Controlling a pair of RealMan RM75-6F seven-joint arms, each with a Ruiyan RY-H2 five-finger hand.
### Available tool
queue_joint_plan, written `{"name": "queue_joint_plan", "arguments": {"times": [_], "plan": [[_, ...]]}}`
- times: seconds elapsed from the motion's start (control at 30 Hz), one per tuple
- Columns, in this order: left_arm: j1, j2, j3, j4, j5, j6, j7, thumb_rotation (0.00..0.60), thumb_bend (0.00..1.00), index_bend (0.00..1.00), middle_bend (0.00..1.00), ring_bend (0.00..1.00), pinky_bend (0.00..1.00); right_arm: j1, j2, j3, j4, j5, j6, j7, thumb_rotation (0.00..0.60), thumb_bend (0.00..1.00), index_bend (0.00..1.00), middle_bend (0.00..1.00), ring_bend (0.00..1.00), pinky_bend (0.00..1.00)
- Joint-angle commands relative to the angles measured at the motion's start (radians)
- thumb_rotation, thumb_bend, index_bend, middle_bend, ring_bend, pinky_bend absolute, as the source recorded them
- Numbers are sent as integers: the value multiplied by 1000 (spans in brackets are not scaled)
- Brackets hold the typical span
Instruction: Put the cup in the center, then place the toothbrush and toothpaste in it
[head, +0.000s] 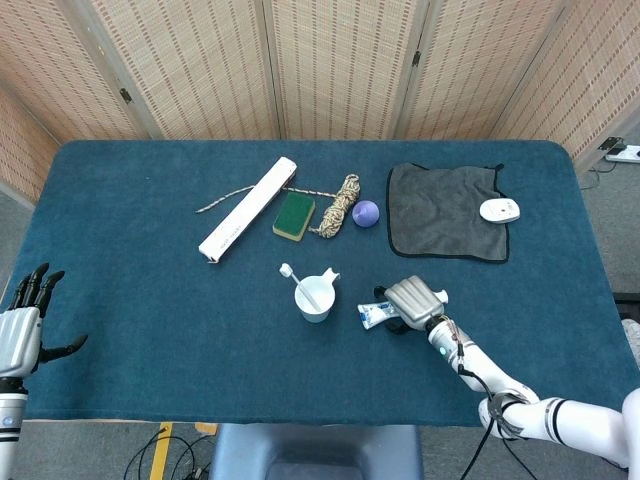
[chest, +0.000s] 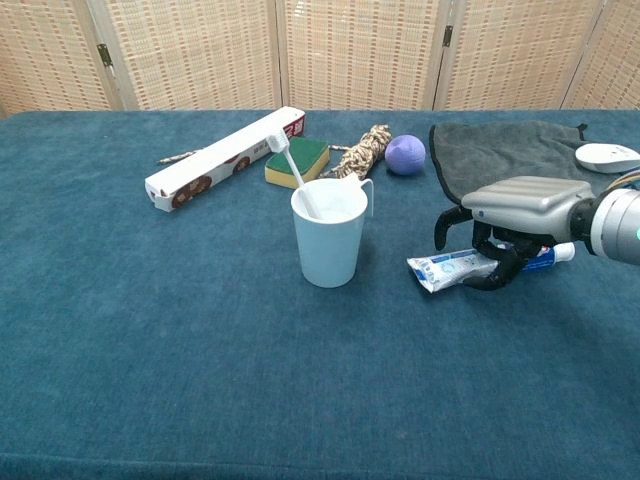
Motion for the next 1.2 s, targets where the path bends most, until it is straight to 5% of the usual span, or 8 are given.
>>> {"name": "queue_joint_plan", "arguments": {"times": [0.03,0.6,1.2], "plan": [[1,1,-2,0,-1,0,-3,600,214,116,45,55,371,10,-14,-2,8,9,-10,-4,600,262,343,841,1000,1000],[2,4,0,-14,2,3,5,600,215,116,43,55,371,-18,-44,-13,41,-23,69,73,600,481,616,897,1000,1000],[8,29,-3,-56,13,22,19,600,215,116,43,55,371,-172,67,14,-21,-315,407,618,600,547,749,950,1000,1000]]}}
